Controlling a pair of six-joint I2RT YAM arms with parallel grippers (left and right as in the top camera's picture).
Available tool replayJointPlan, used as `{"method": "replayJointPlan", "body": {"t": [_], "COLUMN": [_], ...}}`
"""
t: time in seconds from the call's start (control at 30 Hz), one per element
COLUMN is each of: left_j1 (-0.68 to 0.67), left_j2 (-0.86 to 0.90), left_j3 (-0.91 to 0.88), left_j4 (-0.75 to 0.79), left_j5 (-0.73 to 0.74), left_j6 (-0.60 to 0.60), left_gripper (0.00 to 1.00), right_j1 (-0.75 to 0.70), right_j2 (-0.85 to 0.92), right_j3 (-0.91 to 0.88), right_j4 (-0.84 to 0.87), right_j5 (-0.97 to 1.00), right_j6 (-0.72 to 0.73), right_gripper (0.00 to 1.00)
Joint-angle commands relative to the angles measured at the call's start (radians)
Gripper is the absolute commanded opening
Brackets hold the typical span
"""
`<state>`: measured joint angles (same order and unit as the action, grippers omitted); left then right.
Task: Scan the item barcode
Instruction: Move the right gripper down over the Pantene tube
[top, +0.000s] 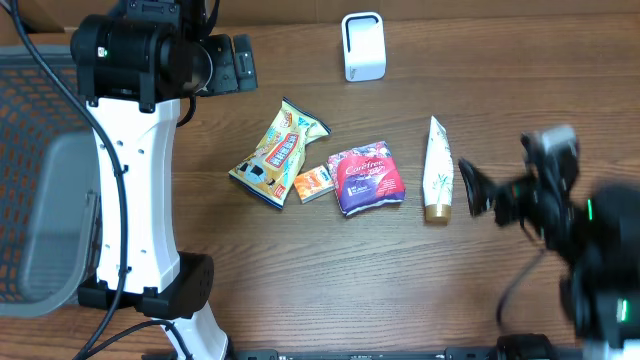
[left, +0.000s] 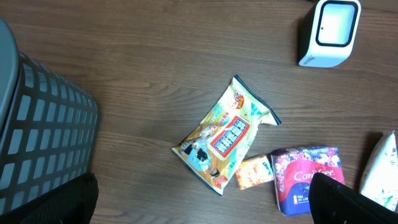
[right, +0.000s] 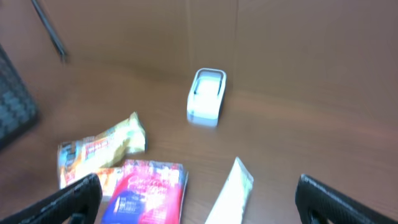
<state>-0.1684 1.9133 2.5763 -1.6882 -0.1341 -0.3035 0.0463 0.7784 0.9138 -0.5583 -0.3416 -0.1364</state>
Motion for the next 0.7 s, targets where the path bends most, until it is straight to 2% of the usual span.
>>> {"method": "replayJointPlan", "body": {"t": [0.0, 0.1, 0.23, 0.3, 0.43, 0.53, 0.57, 0.6, 0.67], "left_j1": [0.003, 0.003, 0.003, 0.003, 0.003, 0.003, 0.003, 0.003, 0.003], "left_j2": [-0.011, -0.011, -0.011, -0.011, -0.011, -0.011, -0.011, -0.011, -0.011], "left_j3": [-0.005, -0.005, -0.005, -0.005, -0.005, -0.005, -0.005, -0.005, -0.005], "left_j4": [-0.001, -0.001, -0.001, -0.001, -0.001, -0.001, -0.001, -0.001, -0.001], "left_j5": [0.004, 0.004, 0.004, 0.004, 0.004, 0.004, 0.004, 0.004, 0.004], "left_j6": [0.008, 0.008, 0.008, 0.008, 0.008, 0.008, 0.008, 0.008, 0.008], "left_gripper": [1.0, 1.0, 1.0, 1.0, 1.0, 1.0, 1.0, 1.0, 1.0], "right_j1": [-0.003, -0.002, -0.003, -0.003, -0.003, -0.003, -0.003, -0.003, -0.003], "right_j2": [0.296, 0.527, 0.699, 0.764, 0.844, 0.895, 0.91, 0.93, 0.964], "right_j3": [0.227, 0.377, 0.396, 0.396, 0.396, 0.395, 0.395, 0.395, 0.394], "right_j4": [-0.151, -0.285, -0.291, -0.289, -0.281, -0.282, -0.281, -0.278, -0.276], "right_j5": [-0.056, -0.193, -0.275, -0.227, 0.018, 0.141, 0.144, 0.143, 0.143], "right_j6": [-0.023, 0.026, 0.031, 0.055, 0.265, 0.333, 0.335, 0.336, 0.344], "right_gripper": [1.0, 1.0, 1.0, 1.0, 1.0, 0.99, 0.96, 0.9, 0.7]}}
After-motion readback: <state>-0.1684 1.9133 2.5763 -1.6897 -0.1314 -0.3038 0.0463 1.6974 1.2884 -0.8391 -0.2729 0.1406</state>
